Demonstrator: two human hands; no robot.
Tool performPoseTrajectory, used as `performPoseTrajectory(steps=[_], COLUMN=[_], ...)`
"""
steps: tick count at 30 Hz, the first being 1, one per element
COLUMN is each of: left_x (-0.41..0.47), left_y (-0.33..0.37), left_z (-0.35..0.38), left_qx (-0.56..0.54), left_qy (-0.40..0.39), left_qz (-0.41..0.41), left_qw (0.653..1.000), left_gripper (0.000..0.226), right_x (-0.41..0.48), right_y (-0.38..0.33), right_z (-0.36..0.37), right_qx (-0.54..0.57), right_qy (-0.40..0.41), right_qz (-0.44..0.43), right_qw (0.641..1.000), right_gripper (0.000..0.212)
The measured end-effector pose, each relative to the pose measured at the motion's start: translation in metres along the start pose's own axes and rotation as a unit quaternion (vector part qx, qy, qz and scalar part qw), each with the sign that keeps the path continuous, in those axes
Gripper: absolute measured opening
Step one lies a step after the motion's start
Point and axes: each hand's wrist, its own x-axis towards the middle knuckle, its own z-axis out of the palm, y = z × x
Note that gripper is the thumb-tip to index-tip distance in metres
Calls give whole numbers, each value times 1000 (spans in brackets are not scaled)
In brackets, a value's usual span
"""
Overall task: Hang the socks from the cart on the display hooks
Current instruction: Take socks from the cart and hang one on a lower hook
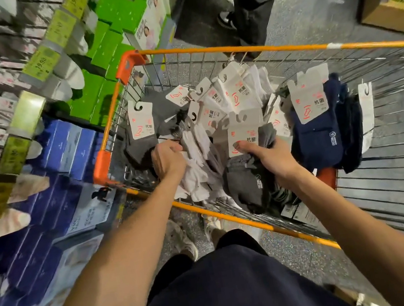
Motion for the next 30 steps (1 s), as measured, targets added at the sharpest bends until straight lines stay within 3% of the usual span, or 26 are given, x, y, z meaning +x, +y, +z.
performPoseTrajectory(steps=[4, 8, 12, 14, 20, 23, 25, 27, 30], left_x=[2, 18, 12, 9, -9, -30, -47, -64, -95], left_y=[-2, 10, 8, 6, -9, -3, 4, 8, 2], left_z=[-2, 4, 13, 14, -25, -68, -101, -133, -178], left_qx=[-48, -44, 87, 99, -23, -163, -213, -244, -256], left_qy=[-37, -115, -53, -33, 32, 25, 28, 63, 122], left_qz=[3, -17, 30, 47, 98, 135, 157, 170, 207], left_qw=[998, 992, 994, 993, 994, 977, 964, 953, 936], left_gripper=[17, 57, 29, 25, 49, 35, 17, 6, 24], right_x=[-7, -8, -8, -8, -12, -24, -37, -54, -86], right_y=[-6, -3, 1, 1, -11, -28, -46, -66, -94], right_z=[2, 1, 1, 1, 7, 17, 28, 45, 81], right_qx=[-13, -29, -49, -49, -63, -97, -117, -125, -106], right_qy=[-1, 10, 9, 10, -10, -12, -10, -17, -57], right_qz=[-10, -22, -31, -32, -51, -89, -126, -166, -214], right_qw=[1000, 999, 998, 998, 997, 991, 985, 978, 969], right_gripper=[24, 21, 22, 22, 30, 25, 13, 15, 20])
